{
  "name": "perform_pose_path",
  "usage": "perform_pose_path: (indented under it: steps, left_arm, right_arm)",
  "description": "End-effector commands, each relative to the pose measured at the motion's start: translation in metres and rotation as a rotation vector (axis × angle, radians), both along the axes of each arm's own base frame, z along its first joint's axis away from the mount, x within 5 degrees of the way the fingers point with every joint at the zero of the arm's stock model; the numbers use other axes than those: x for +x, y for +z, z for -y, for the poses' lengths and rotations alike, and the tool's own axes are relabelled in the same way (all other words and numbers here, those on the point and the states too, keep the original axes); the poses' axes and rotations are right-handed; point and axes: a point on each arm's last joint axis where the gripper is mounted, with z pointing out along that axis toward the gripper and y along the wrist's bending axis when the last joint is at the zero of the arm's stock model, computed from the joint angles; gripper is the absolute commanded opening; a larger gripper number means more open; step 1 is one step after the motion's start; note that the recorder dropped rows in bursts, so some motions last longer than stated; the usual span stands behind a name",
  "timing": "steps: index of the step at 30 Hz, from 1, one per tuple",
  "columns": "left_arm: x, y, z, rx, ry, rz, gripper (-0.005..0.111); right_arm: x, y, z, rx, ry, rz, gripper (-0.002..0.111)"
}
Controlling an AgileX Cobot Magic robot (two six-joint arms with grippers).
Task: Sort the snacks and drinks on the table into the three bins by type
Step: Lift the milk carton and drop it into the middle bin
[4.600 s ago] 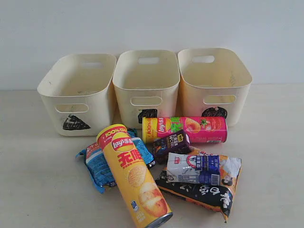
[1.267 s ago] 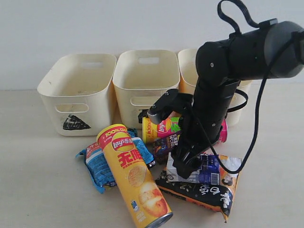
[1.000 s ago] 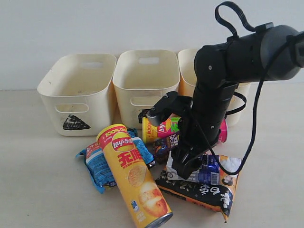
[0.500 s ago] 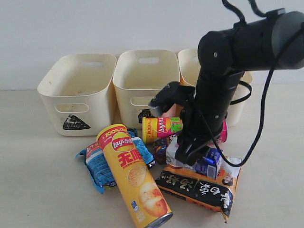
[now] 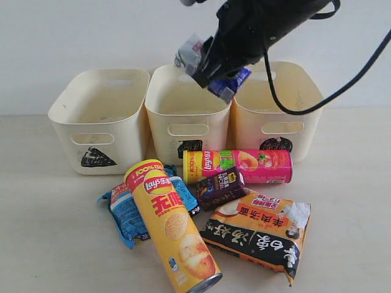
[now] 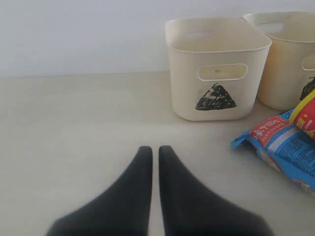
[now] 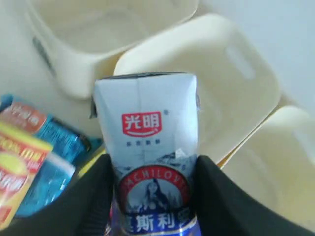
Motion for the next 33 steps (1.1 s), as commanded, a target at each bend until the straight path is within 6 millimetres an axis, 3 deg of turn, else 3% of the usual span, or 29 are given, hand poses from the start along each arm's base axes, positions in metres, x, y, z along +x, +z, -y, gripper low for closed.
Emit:
perform_pose_path:
  steps: [1, 6, 15, 20, 26, 29, 33]
  left_arm:
    - [0.000, -0.001, 0.000, 0.003, -0.001, 0.003, 0.004]
    - [0.000, -0.001, 0.000, 0.003, -0.001, 0.003, 0.004]
    - [0.000, -0.001, 0.000, 0.003, -0.001, 0.003, 0.004]
    - [0.000, -0.001, 0.000, 0.003, -0.001, 0.003, 0.004]
    - [0.000, -0.001, 0.000, 0.003, -0.001, 0.003, 0.004]
    - [0.000, -0.001, 0.000, 0.003, -0.001, 0.003, 0.004]
    - [0.000, -0.001, 0.000, 0.003, -0.001, 0.003, 0.004]
  right_arm:
    - [0.014, 0.010, -0.008, 0.110, -0.017, 0.169, 0.000]
    - [0.035, -0.003, -0.020, 0.193, -0.040, 0.266, 0.000]
    - [0.066, -0.054, -0.038, 0.285, -0.097, 0.251, 0.000]
    - [0.078, -0.079, -0.045, 0.302, -0.103, 0.272, 0.000]
    - [0.086, -0.094, -0.049, 0.331, -0.121, 0.279, 0.000]
    - [0.087, -0.099, -0.049, 0.347, -0.139, 0.262, 0.011]
    - [0.087, -0.100, -0.049, 0.350, -0.142, 0.260, 0.043]
